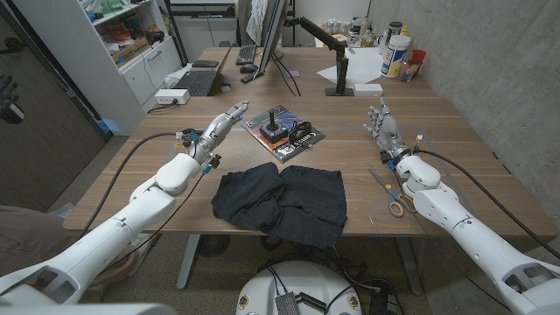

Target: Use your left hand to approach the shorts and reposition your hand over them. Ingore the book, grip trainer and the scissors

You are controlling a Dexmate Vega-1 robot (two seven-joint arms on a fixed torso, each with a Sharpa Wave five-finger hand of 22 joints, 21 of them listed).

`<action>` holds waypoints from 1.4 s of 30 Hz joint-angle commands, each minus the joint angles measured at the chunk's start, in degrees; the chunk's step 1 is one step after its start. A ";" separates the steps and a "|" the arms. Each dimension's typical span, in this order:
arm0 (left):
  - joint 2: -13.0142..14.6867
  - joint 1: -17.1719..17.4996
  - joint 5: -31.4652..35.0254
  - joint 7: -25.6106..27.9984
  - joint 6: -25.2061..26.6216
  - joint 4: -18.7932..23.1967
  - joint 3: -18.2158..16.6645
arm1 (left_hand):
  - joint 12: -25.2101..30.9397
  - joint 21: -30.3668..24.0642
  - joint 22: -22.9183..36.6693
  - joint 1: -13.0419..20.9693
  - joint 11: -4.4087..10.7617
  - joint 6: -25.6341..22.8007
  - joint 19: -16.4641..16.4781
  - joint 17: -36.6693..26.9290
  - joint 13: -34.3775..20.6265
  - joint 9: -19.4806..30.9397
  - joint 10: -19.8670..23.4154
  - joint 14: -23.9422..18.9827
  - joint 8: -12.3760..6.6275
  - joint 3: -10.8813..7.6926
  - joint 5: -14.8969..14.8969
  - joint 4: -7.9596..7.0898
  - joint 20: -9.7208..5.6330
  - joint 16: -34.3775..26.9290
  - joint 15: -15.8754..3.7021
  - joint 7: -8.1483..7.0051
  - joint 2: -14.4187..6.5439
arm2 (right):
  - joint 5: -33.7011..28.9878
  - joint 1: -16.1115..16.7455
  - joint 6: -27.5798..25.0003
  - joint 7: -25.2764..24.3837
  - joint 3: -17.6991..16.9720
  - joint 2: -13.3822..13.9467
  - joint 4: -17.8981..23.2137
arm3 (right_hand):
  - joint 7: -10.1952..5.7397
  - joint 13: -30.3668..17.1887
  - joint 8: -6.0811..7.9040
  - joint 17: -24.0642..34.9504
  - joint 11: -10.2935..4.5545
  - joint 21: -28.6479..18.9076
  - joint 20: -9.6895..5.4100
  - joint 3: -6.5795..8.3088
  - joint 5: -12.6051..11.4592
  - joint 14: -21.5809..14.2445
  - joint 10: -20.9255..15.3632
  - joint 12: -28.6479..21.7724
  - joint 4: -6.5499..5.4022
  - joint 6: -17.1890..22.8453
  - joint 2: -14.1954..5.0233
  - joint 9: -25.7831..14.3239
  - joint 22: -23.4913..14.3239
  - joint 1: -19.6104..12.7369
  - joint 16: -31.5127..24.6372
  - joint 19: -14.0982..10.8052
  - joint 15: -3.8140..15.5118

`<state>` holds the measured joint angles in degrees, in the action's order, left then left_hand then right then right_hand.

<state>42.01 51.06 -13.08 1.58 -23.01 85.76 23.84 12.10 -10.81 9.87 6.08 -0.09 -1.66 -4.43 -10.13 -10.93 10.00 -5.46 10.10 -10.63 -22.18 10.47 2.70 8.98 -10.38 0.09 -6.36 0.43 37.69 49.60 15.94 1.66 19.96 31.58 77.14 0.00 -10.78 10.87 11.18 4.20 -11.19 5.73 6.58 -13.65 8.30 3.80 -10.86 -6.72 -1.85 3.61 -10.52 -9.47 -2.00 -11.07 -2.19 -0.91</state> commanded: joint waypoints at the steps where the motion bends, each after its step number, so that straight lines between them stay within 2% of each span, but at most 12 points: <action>1: 1.87 -1.04 5.32 -0.18 -2.57 0.73 0.51 | 0.29 -0.21 0.14 0.75 0.37 -0.30 0.12 -0.11 -0.20 0.30 0.19 0.39 -0.49 -0.18 0.11 0.27 -0.14 -0.06 -0.40 -0.11 -0.11 | -0.35 0.40 -0.10 -0.74 -0.03 0.12 0.75 | 0.26 -0.13 0.28 0.21 0.65 0.30 0.25 0.01 -0.09 0.41 0.08 -0.51 0.07 -0.39 -0.26 -0.24 -0.23 -0.43 -0.14 0.22 -0.16; 11: 1.54 -1.41 7.32 -0.08 -6.11 0.04 0.48 | 0.69 -0.48 0.13 1.01 0.77 -1.53 0.94 -0.10 -0.20 0.31 1.30 -0.27 -0.78 -0.24 0.11 0.66 -0.33 -0.34 -0.86 -0.37 -0.15 | -0.36 0.40 -0.47 -1.31 -0.24 0.24 0.95 | 0.16 -0.12 0.29 0.20 0.65 0.34 0.30 -0.06 -0.08 0.47 0.12 -0.50 0.08 -0.37 -0.35 -0.24 -0.23 -0.44 -0.14 0.27 -0.15; 24: 1.92 -3.16 15.28 1.47 -10.13 -0.32 0.99 | 1.05 -0.64 0.13 1.26 1.03 -2.86 1.72 -0.08 -0.21 0.32 2.45 -1.17 -1.04 -0.32 0.11 1.02 -0.26 -0.56 -1.14 -0.60 -0.21 | -0.12 1.08 -0.07 -1.74 -0.87 0.52 1.16 | 0.19 -0.12 0.30 0.18 0.59 0.36 0.35 -0.14 -0.07 0.49 0.15 -0.50 0.13 -0.31 -0.42 -0.24 -0.23 -0.49 -0.17 0.27 -0.20; 42: 2.21 -4.45 19.66 1.30 -11.84 -0.65 1.82 | 1.15 -0.67 0.13 1.44 1.37 -3.57 2.23 -0.08 -0.21 0.33 3.03 -1.73 -0.99 -0.34 0.07 1.39 -0.33 -0.59 -1.15 -0.65 -0.20 | -0.43 0.79 0.22 -1.52 -0.68 0.43 0.52 | 0.14 -0.12 0.31 0.17 0.66 0.40 0.46 -0.34 -0.02 0.54 0.34 -0.43 0.20 -0.24 -0.33 -0.24 -0.23 -0.49 -0.19 0.30 -0.23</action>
<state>43.97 47.54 3.82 3.03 -33.37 85.48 25.18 12.98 -11.25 9.88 6.76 1.02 -4.73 -2.87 -10.15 -11.07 10.00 -2.68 8.64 -11.47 -22.43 10.47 3.88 8.51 -10.63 -1.33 -6.96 0.22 37.26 50.42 16.21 0.17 19.29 32.02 77.87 0.01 -10.78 10.87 11.19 4.41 -10.75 5.73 6.34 -13.65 8.51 4.03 -10.86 -6.48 -1.85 3.30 -10.52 -9.47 -2.31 -11.07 -2.20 -1.12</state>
